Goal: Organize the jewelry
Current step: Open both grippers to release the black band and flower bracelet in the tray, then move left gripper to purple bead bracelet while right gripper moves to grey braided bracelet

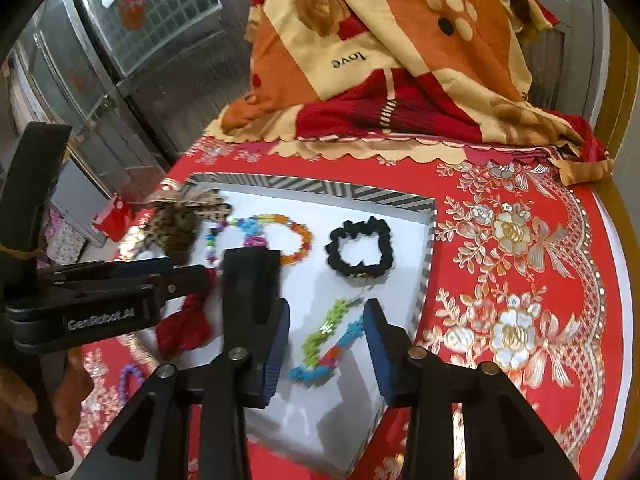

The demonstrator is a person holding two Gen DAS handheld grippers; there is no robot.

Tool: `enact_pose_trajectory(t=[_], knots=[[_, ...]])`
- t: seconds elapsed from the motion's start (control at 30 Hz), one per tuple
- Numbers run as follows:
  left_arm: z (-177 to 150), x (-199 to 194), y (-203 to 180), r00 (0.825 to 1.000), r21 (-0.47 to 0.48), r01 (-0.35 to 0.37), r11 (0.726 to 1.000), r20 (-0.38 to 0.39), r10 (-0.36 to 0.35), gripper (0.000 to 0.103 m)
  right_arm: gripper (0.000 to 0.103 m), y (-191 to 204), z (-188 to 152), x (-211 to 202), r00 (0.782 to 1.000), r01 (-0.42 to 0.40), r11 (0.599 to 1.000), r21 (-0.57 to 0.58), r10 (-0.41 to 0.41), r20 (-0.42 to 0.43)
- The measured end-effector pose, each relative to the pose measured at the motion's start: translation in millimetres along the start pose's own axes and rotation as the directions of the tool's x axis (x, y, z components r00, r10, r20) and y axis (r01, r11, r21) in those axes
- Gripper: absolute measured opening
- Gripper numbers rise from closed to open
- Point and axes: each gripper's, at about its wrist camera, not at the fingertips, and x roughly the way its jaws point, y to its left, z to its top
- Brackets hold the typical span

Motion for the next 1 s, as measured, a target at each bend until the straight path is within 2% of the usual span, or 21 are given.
enact_pose_trajectory(t=[0.2,0.37,0.53,0.7,1.0], knots=[[-20,-31,7,0.997,0.008,-0.04,0.999,0.063,0.04,0.05,0.037,20,-15,-34,0.999,-0.016,1.0,0.0,0.016,0.039],[-39,-53,18,0.993,0.009,-0.059,0.998,0.1,0.058,0.05,0.037,41,-31,-56,0.998,0.011,0.999,-0.031,-0.009,0.063],[-58,-73,30,0.988,0.005,-0.083,0.997,0.129,0.082,0.05,0.037,53,-43,-69,0.998,0.009,1.0,-0.023,-0.007,0.061],[-75,-92,39,0.981,0.009,-0.108,0.994,0.163,0.105,0.05,0.037,67,-56,-85,0.995,-0.015,1.0,0.007,0.014,0.096],[-100,-118,49,0.976,0.022,-0.112,0.993,0.192,0.106,0.05,0.04,96,-75,-101,0.995,-0.007,1.0,-0.02,0.009,0.101]])
